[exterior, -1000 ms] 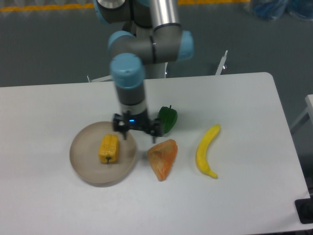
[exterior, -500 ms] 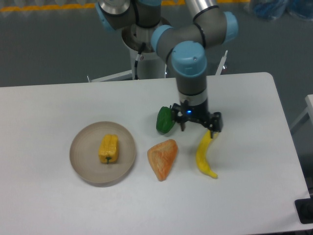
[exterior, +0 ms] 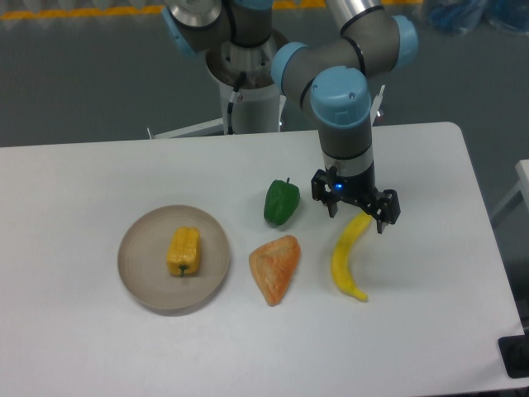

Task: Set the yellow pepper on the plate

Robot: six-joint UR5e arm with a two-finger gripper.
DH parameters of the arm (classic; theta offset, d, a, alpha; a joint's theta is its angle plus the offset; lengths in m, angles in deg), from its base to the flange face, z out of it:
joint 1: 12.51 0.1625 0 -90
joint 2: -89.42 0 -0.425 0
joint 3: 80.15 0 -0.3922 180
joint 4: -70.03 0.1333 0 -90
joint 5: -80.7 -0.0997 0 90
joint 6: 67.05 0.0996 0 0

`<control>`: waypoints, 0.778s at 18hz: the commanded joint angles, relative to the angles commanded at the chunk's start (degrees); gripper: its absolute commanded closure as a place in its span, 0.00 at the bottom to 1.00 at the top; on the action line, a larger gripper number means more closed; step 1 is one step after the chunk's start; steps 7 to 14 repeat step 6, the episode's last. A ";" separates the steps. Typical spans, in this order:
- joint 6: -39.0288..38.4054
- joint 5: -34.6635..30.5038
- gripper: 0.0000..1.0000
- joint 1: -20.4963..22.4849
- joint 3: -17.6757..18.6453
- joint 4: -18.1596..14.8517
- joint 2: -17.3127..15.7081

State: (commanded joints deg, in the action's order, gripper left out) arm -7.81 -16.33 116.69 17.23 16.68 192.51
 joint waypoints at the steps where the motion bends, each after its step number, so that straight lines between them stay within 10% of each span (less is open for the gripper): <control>1: 0.00 0.00 0.00 0.00 0.00 0.00 0.00; 14: -0.52 0.00 0.00 0.09 -0.35 0.00 -0.09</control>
